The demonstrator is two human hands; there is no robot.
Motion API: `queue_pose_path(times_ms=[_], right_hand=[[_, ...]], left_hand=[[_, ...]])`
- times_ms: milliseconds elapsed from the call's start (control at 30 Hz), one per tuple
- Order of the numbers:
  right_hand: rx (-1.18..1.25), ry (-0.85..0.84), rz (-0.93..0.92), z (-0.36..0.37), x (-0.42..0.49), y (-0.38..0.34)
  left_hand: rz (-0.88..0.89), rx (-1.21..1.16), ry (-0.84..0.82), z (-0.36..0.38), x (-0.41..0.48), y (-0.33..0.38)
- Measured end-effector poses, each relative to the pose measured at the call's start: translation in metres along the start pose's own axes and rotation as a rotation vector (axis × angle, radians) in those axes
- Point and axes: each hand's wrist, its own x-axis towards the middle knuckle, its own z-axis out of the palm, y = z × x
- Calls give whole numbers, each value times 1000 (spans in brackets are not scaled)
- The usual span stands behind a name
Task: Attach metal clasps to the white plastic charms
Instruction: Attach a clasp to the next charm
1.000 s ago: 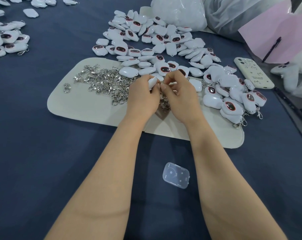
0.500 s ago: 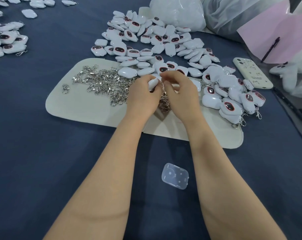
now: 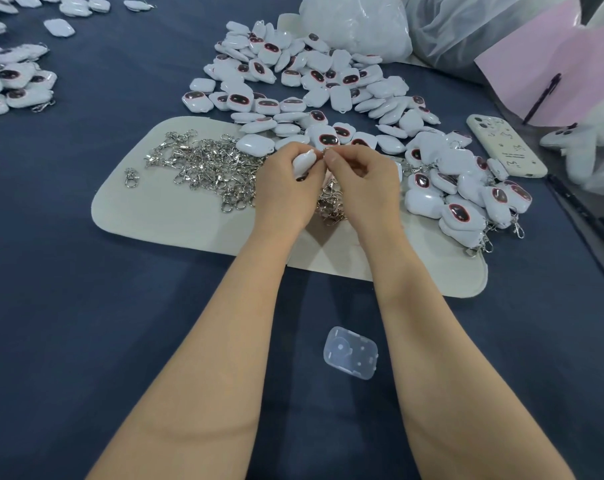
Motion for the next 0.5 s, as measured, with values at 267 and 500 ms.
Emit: queue_pose_path(times_ms=[267,500], right_hand=[[-218,-51,-74,-2,0,3],[-236,-19,-210,1,-3,3]], left_hand=[[51,74,47,1,-4,-2],[80,167,63,3,-5,-2]])
